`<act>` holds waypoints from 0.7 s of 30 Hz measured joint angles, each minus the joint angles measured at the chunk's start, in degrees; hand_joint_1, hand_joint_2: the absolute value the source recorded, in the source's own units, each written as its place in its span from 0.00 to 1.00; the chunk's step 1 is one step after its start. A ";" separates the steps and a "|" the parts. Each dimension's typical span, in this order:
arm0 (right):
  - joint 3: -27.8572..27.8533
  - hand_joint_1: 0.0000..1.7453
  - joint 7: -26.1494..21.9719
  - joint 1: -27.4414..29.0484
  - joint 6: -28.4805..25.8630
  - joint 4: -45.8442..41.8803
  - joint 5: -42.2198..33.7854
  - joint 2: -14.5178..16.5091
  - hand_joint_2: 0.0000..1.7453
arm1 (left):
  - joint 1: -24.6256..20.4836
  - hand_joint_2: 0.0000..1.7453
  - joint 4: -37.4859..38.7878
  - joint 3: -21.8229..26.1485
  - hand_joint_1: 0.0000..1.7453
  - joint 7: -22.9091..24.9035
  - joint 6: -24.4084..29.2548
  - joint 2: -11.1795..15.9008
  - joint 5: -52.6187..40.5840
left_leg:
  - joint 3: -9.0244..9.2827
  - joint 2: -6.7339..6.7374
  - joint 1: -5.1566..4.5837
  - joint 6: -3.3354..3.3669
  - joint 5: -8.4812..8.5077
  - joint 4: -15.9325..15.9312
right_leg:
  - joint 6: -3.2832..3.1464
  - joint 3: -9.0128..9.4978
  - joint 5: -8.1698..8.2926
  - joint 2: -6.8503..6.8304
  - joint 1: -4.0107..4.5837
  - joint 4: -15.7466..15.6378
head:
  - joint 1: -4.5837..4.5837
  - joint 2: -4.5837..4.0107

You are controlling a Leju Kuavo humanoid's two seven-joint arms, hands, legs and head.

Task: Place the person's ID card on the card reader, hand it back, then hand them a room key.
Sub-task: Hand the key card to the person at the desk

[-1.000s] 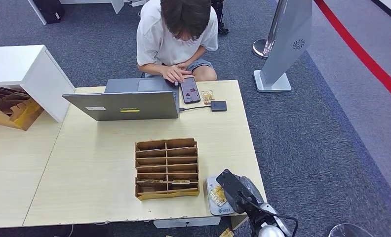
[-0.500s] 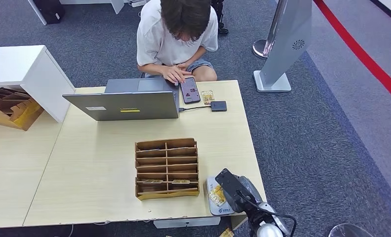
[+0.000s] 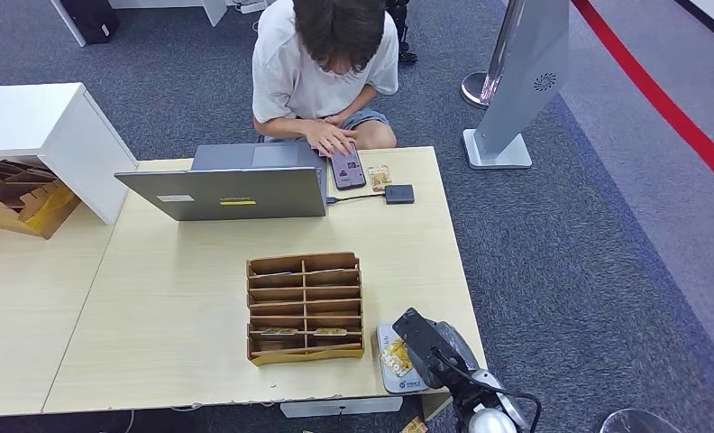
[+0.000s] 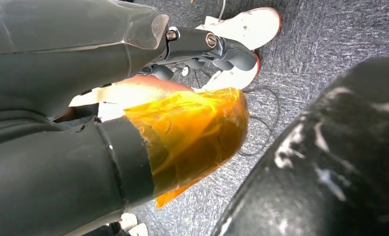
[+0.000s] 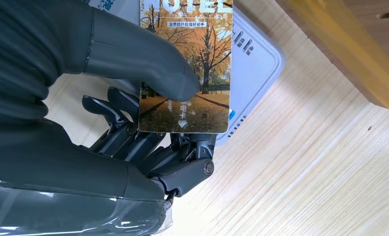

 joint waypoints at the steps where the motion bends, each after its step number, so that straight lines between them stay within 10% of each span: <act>1: 0.00 1.00 0.00 -0.01 0.00 0.00 0.01 0.01 1.00 | 0.00 0.00 0.00 0.00 0.00 0.00 0.00 0.00 0.01 | 0.00 0.00 0.00 0.00 0.00 0.00 | 0.00 0.00 0.00 0.00 0.00 0.00 | 0.00 0.00; 21: 0.00 1.00 -0.95 -0.06 -0.61 -0.15 0.93 0.03 1.00 | 0.03 0.00 0.00 -0.03 0.00 0.00 0.00 -0.01 0.63 | 0.03 0.00 0.00 0.00 0.00 0.00 | 0.00 0.04 0.00 0.00 0.00 0.00 | 0.00 0.00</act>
